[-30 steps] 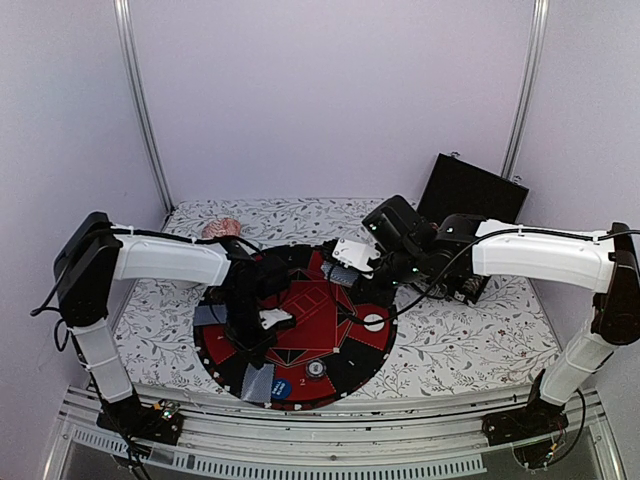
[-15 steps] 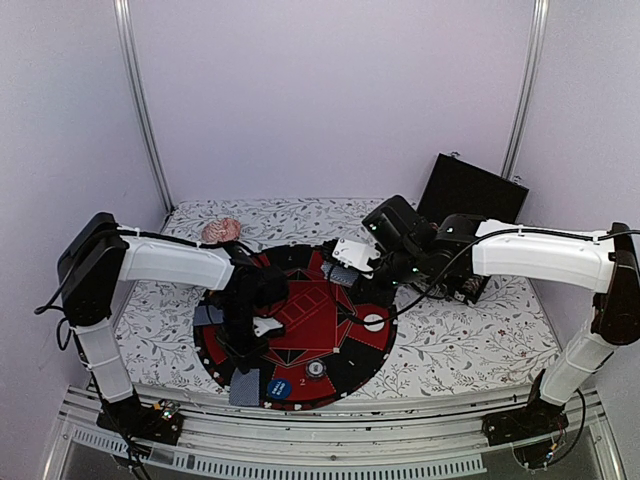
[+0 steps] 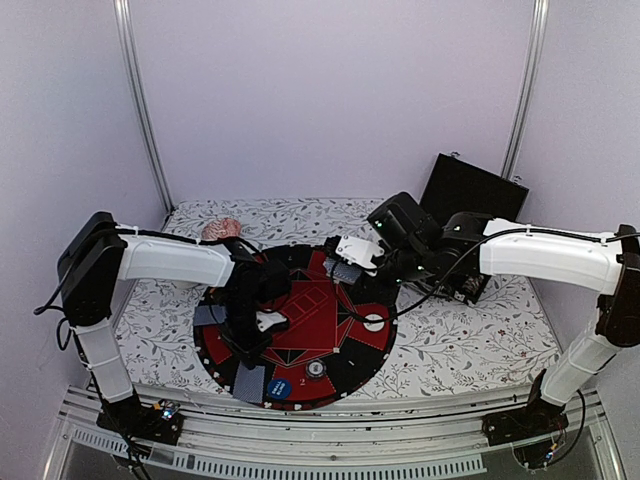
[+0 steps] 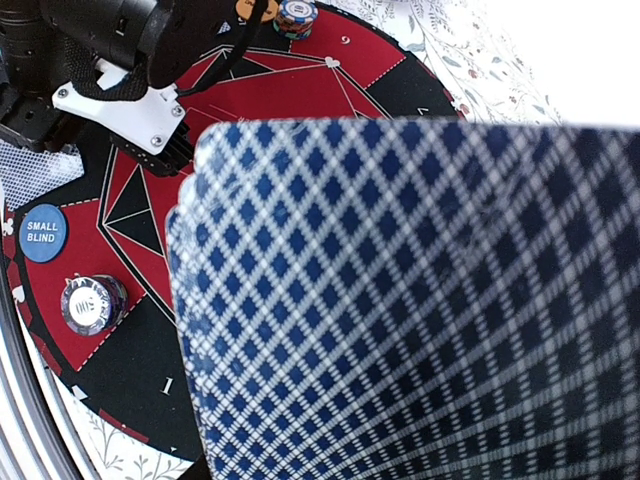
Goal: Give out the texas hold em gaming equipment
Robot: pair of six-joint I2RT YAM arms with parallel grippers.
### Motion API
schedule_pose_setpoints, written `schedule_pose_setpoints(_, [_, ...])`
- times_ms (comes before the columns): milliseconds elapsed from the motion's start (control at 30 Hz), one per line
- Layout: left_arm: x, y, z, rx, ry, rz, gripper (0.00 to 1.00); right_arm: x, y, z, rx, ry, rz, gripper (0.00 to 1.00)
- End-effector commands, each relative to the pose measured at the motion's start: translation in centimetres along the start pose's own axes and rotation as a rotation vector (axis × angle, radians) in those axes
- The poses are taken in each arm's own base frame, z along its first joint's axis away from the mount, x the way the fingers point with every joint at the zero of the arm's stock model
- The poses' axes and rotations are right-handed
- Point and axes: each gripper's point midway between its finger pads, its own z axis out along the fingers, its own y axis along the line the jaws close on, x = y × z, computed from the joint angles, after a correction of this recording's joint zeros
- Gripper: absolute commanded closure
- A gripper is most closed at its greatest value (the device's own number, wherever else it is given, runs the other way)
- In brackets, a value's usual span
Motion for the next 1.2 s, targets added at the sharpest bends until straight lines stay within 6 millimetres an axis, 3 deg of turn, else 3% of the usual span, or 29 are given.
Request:
schedule_pose_setpoints(0, [-0.8,0.1,-0.2,-0.014,-0.026,0.002,0.73,-0.4,-0.3,-0.8,0.011,-0.021,0.014,0.59])
schedule_pose_setpoints(267, [-2.3,3.1,-3.8,-0.178,-0.140,-0.073,0.50,-0.3,-0.4,-0.9,0.015,-0.015,0.014,0.59])
schedule_pose_setpoints(367, [-3.4,4.8,-6.8,-0.282,-0.237,-0.109,0.44,-0.4,-0.4,-1.1,0.015,-0.017,0.013,0.59])
schedule_pose_setpoints(467, [-5.6,5.1,-11.4,-0.287,-0.445,-0.147,0.42,-0.8,-0.1,-1.2,0.007,-0.027,0.007,0.59])
schedule_pose_setpoints(533, [-7.6,3.5,-15.0,-0.184,-0.651,-0.128,0.40,-1.4,0.3,-1.3,-0.004,-0.043,0.002,0.59])
schedule_pose_setpoints(600, [-9.0,-0.2,-19.0,0.016,-0.888,-0.024,0.36,-2.0,0.8,-1.3,-0.024,-0.061,-0.002,0.59])
schedule_pose_setpoints(667, [-8.8,-3.6,-22.7,0.229,-1.100,0.067,0.26,-2.6,1.1,-1.3,-0.033,-0.075,-0.005,0.59])
schedule_pose_setpoints(767, [-7.6,-6.4,-26.1,0.489,-1.307,0.147,0.16,-3.1,1.6,-1.0,-0.049,-0.074,-0.012,0.59])
schedule_pose_setpoints(900, [-8.4,-6.4,-26.6,0.556,-1.367,0.116,0.09,-3.6,2.2,-0.5,-0.066,-0.071,-0.013,0.59])
schedule_pose_setpoints(1167, [-9.8,-6.2,-26.9,0.570,-1.404,0.097,0.10,-4.2,3.0,-0.1,-0.090,-0.075,-0.016,0.59])
